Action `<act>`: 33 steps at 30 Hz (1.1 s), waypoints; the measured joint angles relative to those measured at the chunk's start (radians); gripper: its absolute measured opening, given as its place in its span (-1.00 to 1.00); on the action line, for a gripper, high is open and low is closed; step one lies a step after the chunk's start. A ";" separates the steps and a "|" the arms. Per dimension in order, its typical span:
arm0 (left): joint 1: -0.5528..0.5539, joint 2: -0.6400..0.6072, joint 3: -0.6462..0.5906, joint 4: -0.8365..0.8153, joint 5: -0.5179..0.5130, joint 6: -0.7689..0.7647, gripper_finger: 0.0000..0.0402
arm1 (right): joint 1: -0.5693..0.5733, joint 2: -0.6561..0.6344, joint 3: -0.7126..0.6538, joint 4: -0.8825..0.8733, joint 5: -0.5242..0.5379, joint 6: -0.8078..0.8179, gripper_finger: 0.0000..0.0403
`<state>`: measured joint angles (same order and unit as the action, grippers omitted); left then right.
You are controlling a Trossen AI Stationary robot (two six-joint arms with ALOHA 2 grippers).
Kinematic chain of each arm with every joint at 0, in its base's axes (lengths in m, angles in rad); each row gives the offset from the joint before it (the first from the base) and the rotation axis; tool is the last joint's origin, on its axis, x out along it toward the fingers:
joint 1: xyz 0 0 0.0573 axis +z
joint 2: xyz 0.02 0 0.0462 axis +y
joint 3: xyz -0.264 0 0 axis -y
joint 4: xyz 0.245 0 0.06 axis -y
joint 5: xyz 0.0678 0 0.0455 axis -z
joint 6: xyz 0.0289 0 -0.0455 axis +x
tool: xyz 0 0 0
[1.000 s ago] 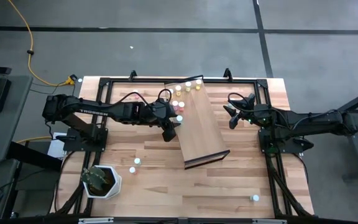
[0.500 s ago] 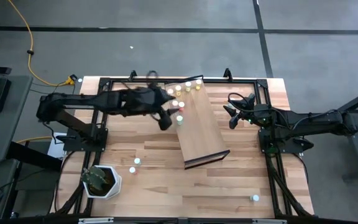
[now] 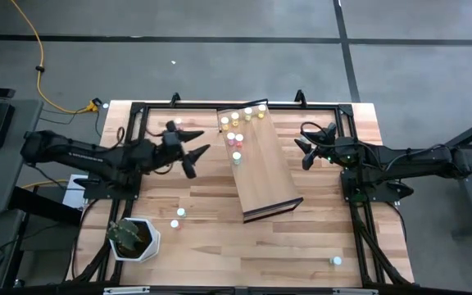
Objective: Pick and place medicine bottles onto shelf by color
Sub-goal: Put the blue pill bottle on the shelf aligned with the other blue pill bottle
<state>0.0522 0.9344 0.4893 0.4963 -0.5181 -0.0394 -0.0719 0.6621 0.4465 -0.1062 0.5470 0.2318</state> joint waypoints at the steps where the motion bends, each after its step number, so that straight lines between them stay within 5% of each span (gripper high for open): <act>1: 0.011 -0.020 -0.054 0.062 0.006 -0.003 0.17 | 0.000 0.000 0.000 0.001 0.003 0.000 -0.18; 8: 0.083 -0.123 -0.185 0.193 0.046 -0.002 0.17 | 0.000 0.006 0.000 0.128 0.032 -0.005 -0.18; 11: 0.093 -0.132 -0.185 0.191 0.117 -0.002 0.17 | -0.025 0.041 0.014 0.196 0.221 0.001 -0.18; 14: 0.093 -0.131 -0.185 0.190 0.152 0.007 0.17 | -0.122 0.093 0.103 0.034 0.329 0.060 -0.18; 21: 0.092 -0.131 -0.185 0.188 0.156 0.012 0.17 | -0.398 0.293 0.266 -0.419 0.156 0.270 -0.18; 33: 0.091 -0.131 -0.185 0.158 0.157 -0.010 0.17 | -0.580 0.444 0.106 -0.260 -0.181 0.262 -0.18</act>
<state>0.1436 0.8032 0.3038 0.6541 -0.3614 -0.0490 -0.6521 1.1057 0.5523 -0.3661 0.3665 0.4938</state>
